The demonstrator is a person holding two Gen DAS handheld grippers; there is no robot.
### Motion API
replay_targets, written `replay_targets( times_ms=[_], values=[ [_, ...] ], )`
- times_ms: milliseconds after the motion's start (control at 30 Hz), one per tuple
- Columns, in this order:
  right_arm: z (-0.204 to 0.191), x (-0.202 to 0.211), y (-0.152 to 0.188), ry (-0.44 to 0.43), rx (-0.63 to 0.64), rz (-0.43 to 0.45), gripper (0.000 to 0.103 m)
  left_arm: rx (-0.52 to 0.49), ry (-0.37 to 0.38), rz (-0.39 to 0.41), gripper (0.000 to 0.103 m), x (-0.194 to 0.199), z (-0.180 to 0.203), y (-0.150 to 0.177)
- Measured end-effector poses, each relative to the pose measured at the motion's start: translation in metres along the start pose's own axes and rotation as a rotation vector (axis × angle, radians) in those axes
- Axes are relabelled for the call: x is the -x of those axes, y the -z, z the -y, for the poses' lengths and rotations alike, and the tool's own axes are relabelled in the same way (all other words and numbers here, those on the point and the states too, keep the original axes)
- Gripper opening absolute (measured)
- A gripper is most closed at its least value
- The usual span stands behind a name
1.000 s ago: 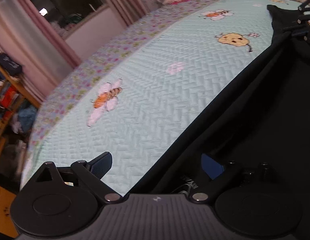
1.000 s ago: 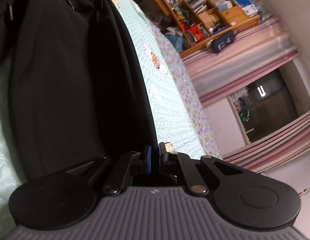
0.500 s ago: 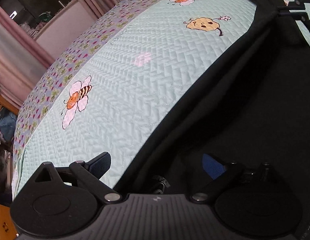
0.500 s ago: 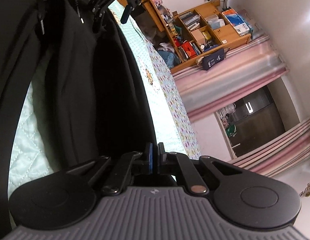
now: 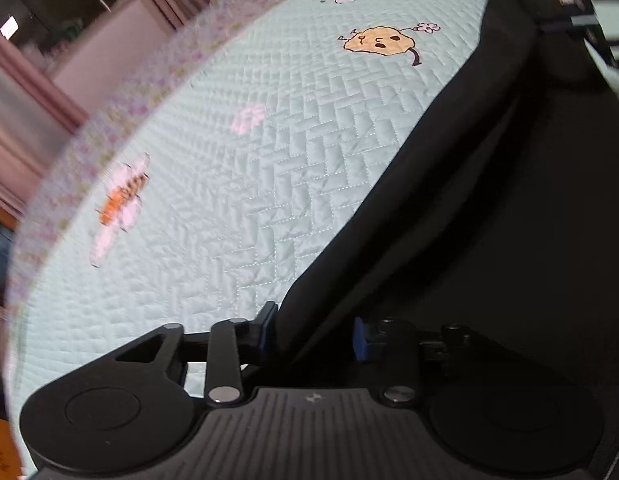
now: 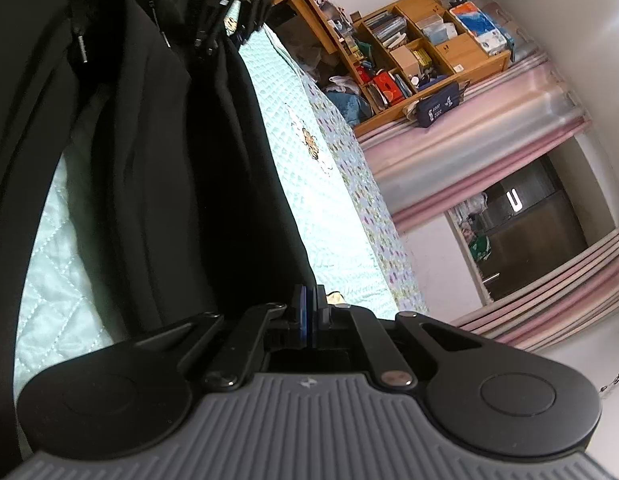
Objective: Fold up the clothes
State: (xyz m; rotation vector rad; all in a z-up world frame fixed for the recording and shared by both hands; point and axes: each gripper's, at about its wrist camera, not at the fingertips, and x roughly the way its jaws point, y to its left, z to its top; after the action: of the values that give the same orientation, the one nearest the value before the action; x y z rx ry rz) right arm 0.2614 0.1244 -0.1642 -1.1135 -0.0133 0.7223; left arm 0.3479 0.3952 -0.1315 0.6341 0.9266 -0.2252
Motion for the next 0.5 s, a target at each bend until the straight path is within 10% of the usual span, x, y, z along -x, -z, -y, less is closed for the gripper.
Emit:
replay_targets(
  times_ms=[100,167,200,500],
  values=[
    [0.006,0.0,0.001,-0.021,-0.047,0.008,0.023,-0.009,-0.069,0.022,0.03,0.005,0.011,0.003],
    [0.011,0.002,0.002,-0.026,-0.072,0.023,0.073,0.011,-0.094,0.036,0.03,0.007,0.01,0.003],
    [0.014,0.005,0.002,-0.023,-0.08,0.036,0.08,0.028,-0.094,0.038,0.03,0.008,0.009,0.004],
    [0.009,-0.015,0.01,-0.076,0.021,-0.047,0.081,0.105,-0.097,0.054,0.03,0.017,0.004,0.004]
  ],
)
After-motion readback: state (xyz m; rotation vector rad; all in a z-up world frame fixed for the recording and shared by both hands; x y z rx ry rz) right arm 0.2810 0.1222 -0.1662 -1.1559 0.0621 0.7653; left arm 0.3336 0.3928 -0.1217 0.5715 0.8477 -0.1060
